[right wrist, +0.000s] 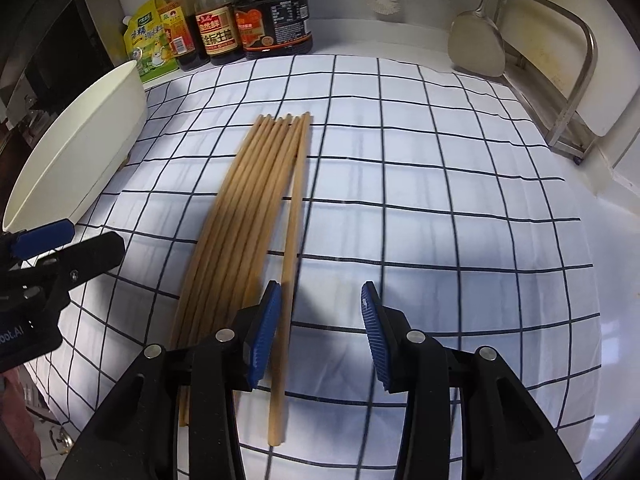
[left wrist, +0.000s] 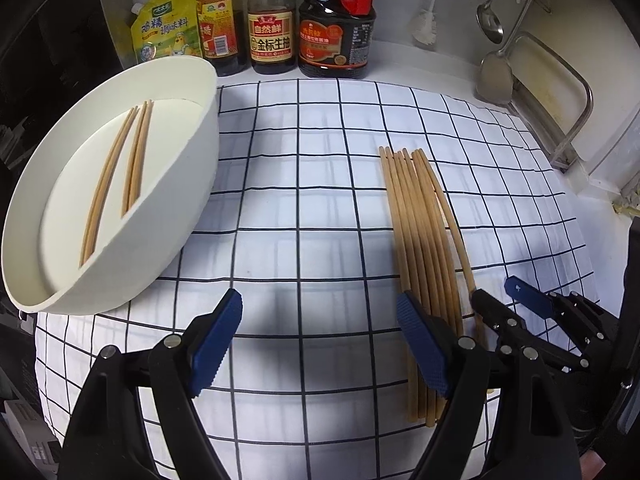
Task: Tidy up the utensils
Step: 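Close the left tool on one chopstick while the right tool grasps another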
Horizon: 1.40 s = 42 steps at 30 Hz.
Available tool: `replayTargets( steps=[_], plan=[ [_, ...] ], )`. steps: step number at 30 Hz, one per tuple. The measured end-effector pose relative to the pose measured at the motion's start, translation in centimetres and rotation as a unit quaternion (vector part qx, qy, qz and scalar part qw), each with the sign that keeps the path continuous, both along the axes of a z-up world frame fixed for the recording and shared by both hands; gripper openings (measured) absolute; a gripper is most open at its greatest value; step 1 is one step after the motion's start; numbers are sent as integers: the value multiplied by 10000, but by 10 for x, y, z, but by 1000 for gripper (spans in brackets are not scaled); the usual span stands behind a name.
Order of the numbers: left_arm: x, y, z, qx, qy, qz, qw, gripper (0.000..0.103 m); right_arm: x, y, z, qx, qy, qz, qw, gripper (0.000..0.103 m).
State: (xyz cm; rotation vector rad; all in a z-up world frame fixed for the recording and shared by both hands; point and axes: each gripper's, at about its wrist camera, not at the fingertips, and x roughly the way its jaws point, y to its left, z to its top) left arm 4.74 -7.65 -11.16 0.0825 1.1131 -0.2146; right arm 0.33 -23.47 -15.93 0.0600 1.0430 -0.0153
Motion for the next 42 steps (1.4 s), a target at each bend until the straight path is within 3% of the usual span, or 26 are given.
replayTargets(
  steps=[12,26,32,42],
  plan=[
    [9,-21,-20,13,215,-135,9997,79,-8,-37,1,133,-48,-325,9994,39],
    [13,-29,-36,246,282,-157,9992,80,-5,-36,4,198,-159,-200,9995,41],
    [15,-28,-39,359,257,-62,9990,87,-3,-34,0,175,-122,-128,9997,41],
    [22,-29,-43,486,209,28,9986,87,0,-26,-4,-161,-179,45,9997,41]
  ],
)
